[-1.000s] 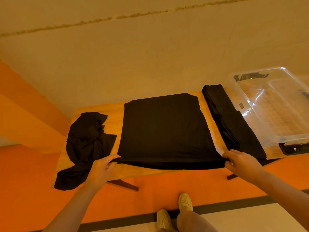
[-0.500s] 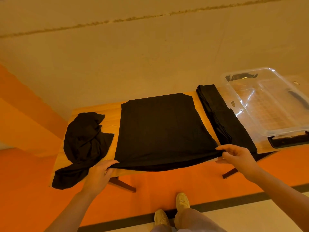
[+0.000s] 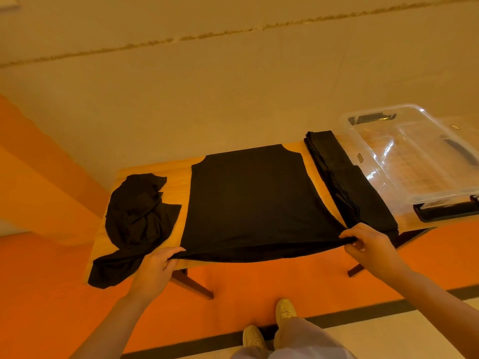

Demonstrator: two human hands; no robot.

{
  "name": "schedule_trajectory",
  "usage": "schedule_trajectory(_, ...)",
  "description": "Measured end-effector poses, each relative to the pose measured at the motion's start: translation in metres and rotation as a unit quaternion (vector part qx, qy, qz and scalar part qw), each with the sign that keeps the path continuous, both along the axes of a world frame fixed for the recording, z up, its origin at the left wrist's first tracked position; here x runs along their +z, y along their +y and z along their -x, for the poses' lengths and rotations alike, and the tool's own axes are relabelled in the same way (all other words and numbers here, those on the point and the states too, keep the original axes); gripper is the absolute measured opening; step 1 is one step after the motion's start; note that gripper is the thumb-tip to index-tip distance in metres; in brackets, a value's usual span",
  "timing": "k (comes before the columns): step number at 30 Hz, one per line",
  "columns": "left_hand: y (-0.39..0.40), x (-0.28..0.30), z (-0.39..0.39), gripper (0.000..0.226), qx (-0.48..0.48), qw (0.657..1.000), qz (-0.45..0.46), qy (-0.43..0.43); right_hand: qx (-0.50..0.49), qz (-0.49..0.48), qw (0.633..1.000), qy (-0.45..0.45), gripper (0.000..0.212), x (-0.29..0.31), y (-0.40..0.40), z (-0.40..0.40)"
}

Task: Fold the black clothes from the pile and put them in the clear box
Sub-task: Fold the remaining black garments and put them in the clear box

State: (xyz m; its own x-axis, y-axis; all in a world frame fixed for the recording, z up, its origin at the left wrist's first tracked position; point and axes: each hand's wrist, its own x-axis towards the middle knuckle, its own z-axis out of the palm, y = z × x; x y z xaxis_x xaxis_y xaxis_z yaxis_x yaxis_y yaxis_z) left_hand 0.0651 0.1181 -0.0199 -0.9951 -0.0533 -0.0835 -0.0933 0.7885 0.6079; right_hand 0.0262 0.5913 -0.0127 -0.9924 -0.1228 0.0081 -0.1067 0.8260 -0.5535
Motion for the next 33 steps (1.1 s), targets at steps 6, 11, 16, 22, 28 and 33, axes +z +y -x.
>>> schedule_trajectory(6, -0.001, 0.002, -0.004, 0.027, 0.029, 0.999, -0.033, 0.028, 0.0, 0.129, 0.991, 0.024, 0.029, 0.007, 0.003, 0.003)
schedule_trajectory(11, 0.001, 0.012, -0.005, 0.028, 0.078, 0.985, -0.141, 0.056, -0.029, 0.313, 0.949, -0.024, 0.025, 0.017, 0.005, 0.007)
schedule_trajectory(16, -0.008, 0.026, -0.003, 0.034, 0.056, 0.971, -0.219, 0.082, -0.06, 0.376, 0.925, 0.003, 0.076, 0.025, 0.006, 0.008)
schedule_trajectory(22, -0.002, 0.039, -0.002, 0.015, 0.072, 0.97, -0.225, 0.059, -0.067, 0.361, 0.93, -0.011, 0.013, 0.021, 0.003, 0.016)
schedule_trajectory(28, 0.003, 0.039, -0.004, 0.011, 0.077, 0.967, -0.24, 0.047, -0.083, 0.348, 0.934, -0.025, 0.018, 0.021, -0.002, 0.019)
schedule_trajectory(33, 0.004, 0.039, 0.009, 0.011, 0.1, 0.96, -0.26, 0.037, -0.091, 0.342, 0.932, -0.077, 0.034, 0.02, -0.004, 0.031)
